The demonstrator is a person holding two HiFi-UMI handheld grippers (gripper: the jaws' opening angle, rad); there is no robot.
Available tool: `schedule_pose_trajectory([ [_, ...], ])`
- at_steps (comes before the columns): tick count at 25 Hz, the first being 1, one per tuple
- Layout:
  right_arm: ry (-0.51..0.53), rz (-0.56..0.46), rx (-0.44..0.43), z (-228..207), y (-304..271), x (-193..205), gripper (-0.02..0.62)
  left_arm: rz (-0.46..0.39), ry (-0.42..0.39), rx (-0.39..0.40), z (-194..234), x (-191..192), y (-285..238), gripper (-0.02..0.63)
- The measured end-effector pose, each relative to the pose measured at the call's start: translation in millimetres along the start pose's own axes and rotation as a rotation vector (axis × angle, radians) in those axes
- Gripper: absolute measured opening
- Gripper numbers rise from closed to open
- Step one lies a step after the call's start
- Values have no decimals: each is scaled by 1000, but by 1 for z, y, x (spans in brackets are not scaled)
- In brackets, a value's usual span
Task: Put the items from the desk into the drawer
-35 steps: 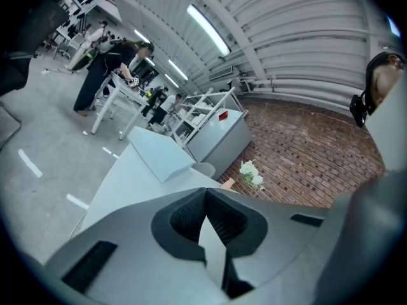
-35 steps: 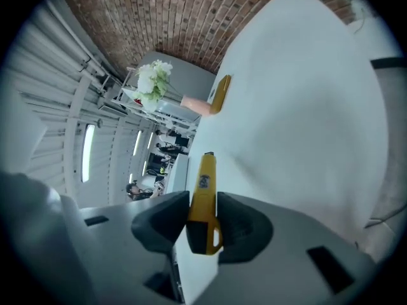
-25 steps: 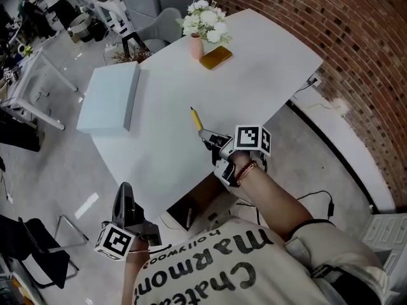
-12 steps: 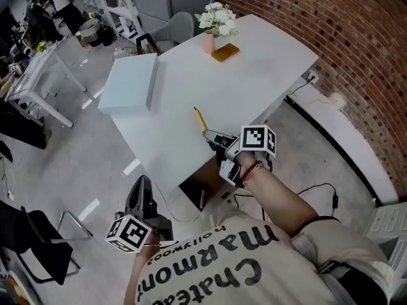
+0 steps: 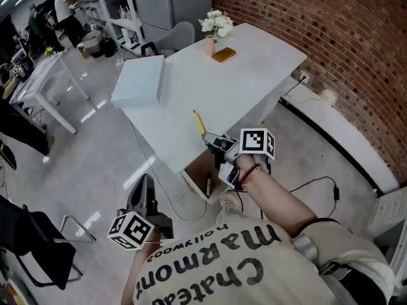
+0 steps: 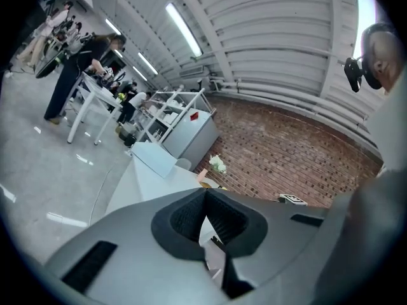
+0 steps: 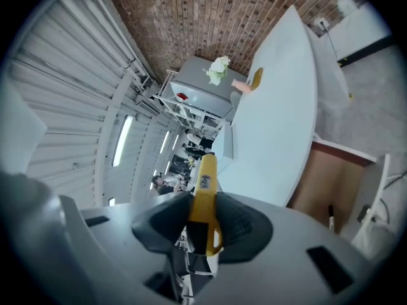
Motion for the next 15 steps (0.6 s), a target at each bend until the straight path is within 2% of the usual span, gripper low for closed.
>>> schedule_pose_trajectory([
  [6,-4,-32,-11,17,27,49,137,-24,-47,67,-8,-7,33,2],
  [15,-34,-13,65,4,71,99,137,67,-29,132,-29,30,49,2],
])
Point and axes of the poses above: the fingertips, and each gripper's own axes: y backward along the fingers, z to its left, x out of its underside, the point moved 4 cm from there along y, backward along the fingers, and after that the axes turned 3 degrees about -x, right-handed, at the moved point
